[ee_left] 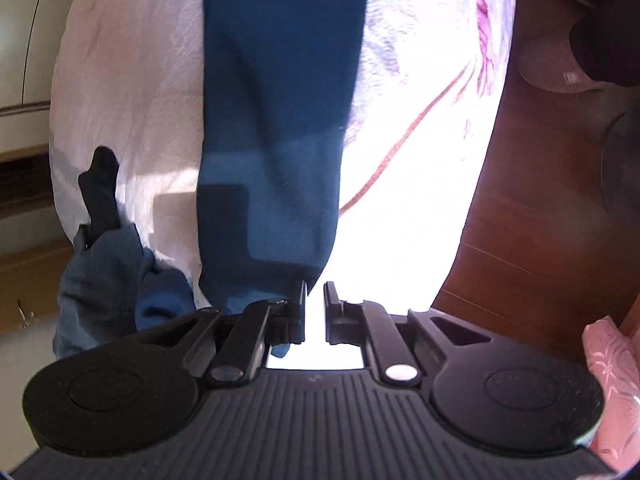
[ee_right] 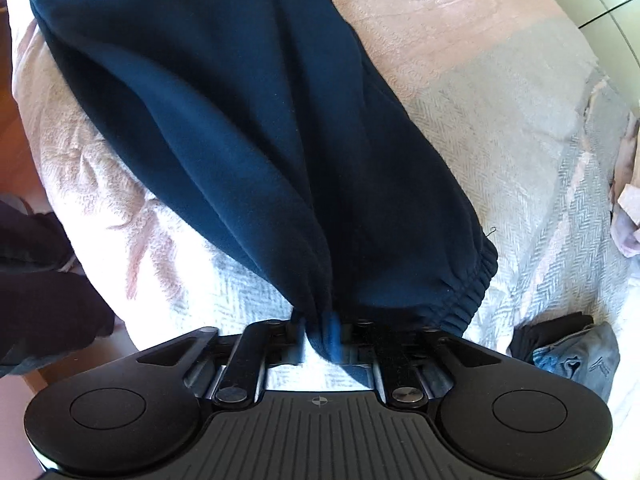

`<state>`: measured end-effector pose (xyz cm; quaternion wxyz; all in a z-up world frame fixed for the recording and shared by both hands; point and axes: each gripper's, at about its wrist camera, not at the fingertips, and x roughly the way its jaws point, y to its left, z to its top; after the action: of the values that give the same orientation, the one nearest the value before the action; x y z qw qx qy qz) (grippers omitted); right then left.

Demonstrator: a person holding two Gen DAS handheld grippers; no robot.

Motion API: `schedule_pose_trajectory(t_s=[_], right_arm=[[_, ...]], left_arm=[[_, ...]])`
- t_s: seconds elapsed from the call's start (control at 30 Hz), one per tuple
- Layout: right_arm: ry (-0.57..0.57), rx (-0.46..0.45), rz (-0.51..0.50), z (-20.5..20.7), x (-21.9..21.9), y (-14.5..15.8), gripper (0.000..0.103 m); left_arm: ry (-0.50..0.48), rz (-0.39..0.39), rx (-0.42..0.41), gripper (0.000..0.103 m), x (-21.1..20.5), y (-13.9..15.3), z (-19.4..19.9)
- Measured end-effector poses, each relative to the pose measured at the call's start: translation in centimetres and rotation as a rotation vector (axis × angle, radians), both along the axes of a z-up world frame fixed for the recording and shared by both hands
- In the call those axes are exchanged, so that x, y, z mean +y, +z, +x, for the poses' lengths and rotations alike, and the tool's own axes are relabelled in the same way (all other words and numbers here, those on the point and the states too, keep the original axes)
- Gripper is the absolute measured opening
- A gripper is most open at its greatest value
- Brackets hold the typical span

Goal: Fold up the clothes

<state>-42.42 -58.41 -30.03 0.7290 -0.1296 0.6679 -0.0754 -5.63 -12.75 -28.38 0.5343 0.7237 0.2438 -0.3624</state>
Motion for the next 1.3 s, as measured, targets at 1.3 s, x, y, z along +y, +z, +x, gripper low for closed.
schedule_pose_trajectory(t_s=[1.3], right_arm=[[-0.194, -0.125, 0.341, 23.9, 7.7, -0.5, 0.052]], left_arm=[[0.246, -0.389, 0.652, 0.012, -1.6, 4.7, 16.0]])
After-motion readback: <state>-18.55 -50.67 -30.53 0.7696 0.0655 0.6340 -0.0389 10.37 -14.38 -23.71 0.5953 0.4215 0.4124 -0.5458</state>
